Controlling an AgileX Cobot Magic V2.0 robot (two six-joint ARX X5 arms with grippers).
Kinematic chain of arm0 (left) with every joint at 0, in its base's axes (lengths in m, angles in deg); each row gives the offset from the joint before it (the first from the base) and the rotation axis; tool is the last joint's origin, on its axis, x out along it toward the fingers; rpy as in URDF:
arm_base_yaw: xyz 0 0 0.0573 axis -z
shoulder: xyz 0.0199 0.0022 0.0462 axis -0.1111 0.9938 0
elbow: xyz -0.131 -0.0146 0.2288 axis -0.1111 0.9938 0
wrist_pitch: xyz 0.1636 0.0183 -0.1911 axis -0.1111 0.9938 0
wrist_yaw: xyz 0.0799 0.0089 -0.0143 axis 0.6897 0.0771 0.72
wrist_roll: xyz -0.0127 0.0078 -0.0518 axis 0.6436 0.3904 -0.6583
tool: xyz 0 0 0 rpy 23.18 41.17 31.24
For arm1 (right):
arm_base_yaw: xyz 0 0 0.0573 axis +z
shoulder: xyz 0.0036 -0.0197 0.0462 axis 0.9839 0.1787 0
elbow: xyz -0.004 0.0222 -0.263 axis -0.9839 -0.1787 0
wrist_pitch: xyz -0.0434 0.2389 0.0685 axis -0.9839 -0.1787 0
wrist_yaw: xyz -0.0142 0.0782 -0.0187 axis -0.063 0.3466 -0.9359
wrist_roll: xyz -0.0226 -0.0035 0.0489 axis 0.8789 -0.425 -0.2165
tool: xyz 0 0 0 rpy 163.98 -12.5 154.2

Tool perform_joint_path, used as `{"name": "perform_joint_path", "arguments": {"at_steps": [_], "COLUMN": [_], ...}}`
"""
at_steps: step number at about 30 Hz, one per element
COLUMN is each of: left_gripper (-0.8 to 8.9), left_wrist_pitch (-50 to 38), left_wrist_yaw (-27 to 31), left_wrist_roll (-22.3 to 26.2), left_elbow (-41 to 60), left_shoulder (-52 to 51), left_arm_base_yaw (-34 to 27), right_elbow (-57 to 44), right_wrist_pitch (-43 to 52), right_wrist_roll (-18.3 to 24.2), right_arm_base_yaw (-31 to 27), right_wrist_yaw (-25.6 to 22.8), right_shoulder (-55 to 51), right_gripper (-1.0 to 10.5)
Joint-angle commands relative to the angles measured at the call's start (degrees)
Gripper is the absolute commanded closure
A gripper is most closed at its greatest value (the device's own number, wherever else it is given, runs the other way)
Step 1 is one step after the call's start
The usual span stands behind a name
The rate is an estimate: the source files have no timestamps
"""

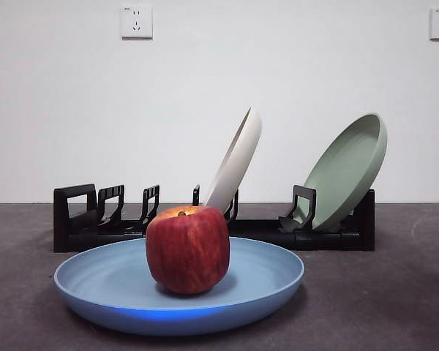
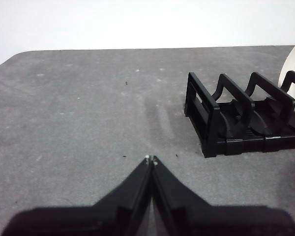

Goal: Take the blue plate from the plate rack,put the plate on the table,take the apple from the table,put the apple in the plate

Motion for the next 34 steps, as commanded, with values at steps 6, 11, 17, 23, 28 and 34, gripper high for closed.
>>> {"name": "perform_joint_path", "arguments": {"at_steps": [6, 11, 17, 23, 28, 34], "left_gripper": [8.16, 8.16, 8.16, 8.16, 8.16, 8.16], "left_wrist_pitch": [-0.07, -0.07, -0.07, -0.07, -0.07, -0.07], "left_wrist_yaw": [0.07, 0.09, 0.07, 0.07, 0.07, 0.07], "left_wrist_roll": [0.46, 0.46, 0.46, 0.46, 0.46, 0.46], "left_elbow": [0.74, 0.74, 0.74, 0.74, 0.74, 0.74], "left_shoulder": [-0.15, -0.17, -0.15, -0.17, -0.15, -0.17], "left_arm_base_yaw": [-0.2, -0.2, -0.2, -0.2, -0.2, -0.2], "right_elbow": [-1.49, -1.49, -1.46, -1.46, -1.46, -1.46], "right_wrist_pitch": [0.28, 0.33, 0.33, 0.35, 0.35, 0.35], "right_wrist_roll": [-1.81, -4.79, -4.81, -4.79, -4.79, -4.79], "right_arm_base_yaw": [-0.11, -0.13, -0.13, -0.13, -0.13, -0.13], "right_wrist_yaw": [0.13, 0.02, -0.15, -0.15, -0.15, -0.15], "right_shoulder": [-0.57, -0.57, -0.57, -0.57, -0.57, -0.57], "right_gripper": [9.5, 9.5, 9.5, 9.5, 9.5, 9.5]}}
